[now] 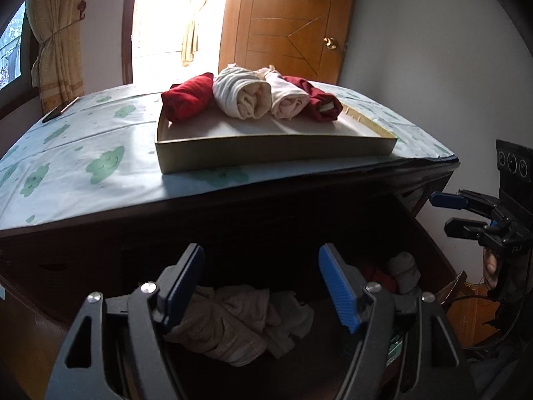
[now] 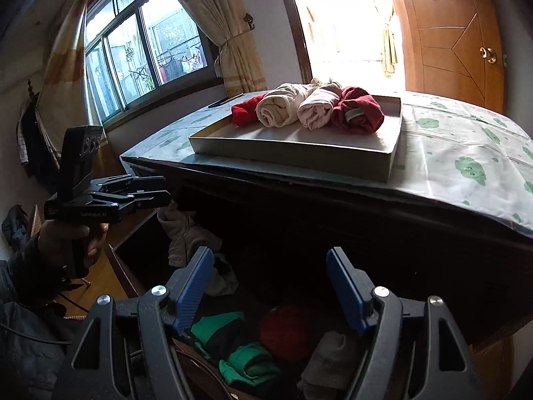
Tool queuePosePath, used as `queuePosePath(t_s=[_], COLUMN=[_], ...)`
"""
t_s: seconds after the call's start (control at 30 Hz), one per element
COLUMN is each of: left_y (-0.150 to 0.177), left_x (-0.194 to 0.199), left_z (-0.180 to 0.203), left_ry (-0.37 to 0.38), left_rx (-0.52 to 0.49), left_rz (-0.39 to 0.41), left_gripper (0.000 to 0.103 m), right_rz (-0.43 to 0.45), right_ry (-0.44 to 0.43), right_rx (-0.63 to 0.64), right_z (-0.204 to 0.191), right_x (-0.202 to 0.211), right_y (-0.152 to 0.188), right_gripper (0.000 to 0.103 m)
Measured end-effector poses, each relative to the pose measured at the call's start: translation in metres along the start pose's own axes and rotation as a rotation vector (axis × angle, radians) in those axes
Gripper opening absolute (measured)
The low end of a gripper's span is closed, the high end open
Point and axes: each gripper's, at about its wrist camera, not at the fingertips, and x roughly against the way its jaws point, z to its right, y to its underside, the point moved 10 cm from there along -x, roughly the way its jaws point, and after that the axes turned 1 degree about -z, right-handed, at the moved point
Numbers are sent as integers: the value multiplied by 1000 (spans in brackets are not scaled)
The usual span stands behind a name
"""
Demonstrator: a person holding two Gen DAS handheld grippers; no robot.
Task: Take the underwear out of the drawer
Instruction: 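Move both open tools down into the open drawer, then grasp the beige garment in the drawer with the left tool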
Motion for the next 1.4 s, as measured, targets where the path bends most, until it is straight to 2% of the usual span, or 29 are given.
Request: queuePosePath(t_s=[0.17,0.27,0.33,0.43,0.5,0.7,0.9,1.0,1.2,1.3,1.4], left_y=[24,38,52,59,64,66,81,84,96,99,105], left_x=[-13,-22,-31,-37,-42,-48,-59,-66,-82,-90,-98], left_z=[-6,-7,-2,-2,-1,1,6,8,8,7,5], left_ry=[-34,-62,-48,-94,-70,-40,-8,-34,-21,-7,1], left_rx=[-90,-193,-283,-420,-475,-594,-783,-875,-950,-948,-934], left_rz=[-110,-191,-269,-308,-364,-421,-494,-498,-579,-616,-647], left_gripper=[72,72,73,73,73,73,73,74,78,86,86], right_rz=[-20,-24,-21,-19,-25,-48,-70,-83,-105,-108,-114], right_ry=[-17,-17,-15,-16,-14,-19,6,-13,-40,-49,-48], right_rx=[-25,-43,-60,-80,-73,-6,40,30,26,25,18], right_z=[0,5,8,12,11,5,5,2,-8,-11,-10], right_x=[0,0,1,2,4,18,22,15,-1,-4,-8], right_y=[18,26,28,30,30,32,39,45,53,56,59], right_gripper=[73,73,73,73,73,73,73,73,73,73,73])
